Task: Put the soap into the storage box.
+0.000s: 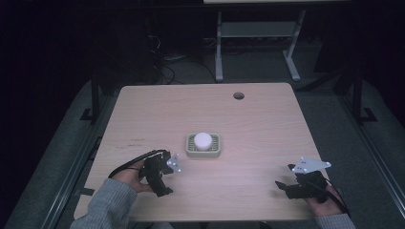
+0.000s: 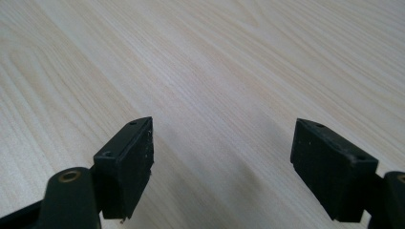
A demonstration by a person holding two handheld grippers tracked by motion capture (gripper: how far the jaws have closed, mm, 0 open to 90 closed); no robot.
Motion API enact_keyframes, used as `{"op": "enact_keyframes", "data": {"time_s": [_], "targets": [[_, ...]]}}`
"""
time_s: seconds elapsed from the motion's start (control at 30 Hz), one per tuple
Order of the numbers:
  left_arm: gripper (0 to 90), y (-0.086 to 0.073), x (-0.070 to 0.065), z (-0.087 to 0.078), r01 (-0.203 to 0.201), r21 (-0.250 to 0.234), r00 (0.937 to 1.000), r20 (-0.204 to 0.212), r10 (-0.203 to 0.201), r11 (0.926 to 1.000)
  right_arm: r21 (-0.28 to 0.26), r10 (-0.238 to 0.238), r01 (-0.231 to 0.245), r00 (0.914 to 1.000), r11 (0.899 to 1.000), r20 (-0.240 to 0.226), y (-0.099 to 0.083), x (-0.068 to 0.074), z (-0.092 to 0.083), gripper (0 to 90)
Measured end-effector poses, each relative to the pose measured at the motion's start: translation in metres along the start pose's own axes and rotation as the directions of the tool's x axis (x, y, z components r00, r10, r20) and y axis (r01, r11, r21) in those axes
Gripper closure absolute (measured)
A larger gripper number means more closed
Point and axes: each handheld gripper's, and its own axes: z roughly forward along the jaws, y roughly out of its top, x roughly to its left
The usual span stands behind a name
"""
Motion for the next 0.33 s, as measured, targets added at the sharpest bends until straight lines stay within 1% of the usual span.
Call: {"op": "enact_keyframes", "data": {"time_s": [0.03, 0.13, 0.17, 0.3, 0.33], "targets": [[18.7, -0.0012, -0.0009, 0.0003, 0.004, -0.011, 1.0000, -0.006, -0.004, 0.9999, -0.001, -0.002, 0.002, 1.0000, 1.000, 0.001, 0.0001, 0.0000, -0.0001, 22.1], [18.7, -0.0038, -0.0025, 0.0001, 0.004, -0.020, 1.0000, -0.008, -0.004, 0.9998, -0.001, -0.001, 0.001, 1.0000, 1.000, 0.000, 0.0002, 0.0001, 0.0000, 22.1], [18.7, -0.0048, -0.0036, 0.0007, 0.010, -0.027, 0.9999, -0.008, -0.010, 0.9996, -0.001, -0.001, 0.001, 1.0000, 1.000, 0.000, 0.0002, 0.0001, 0.0002, 22.1], [18.3, -0.0083, -0.0058, 0.0032, 0.019, -0.030, 0.9997, -0.011, -0.019, 0.9994, -0.002, -0.003, 0.003, 1.0000, 1.000, 0.002, 0.0005, 0.0001, 0.0004, 22.1], [18.2, -0.0090, -0.0064, 0.0035, 0.015, -0.028, 0.9998, -0.015, -0.015, 0.9995, -0.002, -0.004, 0.004, 1.0000, 1.000, 0.001, 0.0006, 0.0002, 0.0005, 22.1]]}}
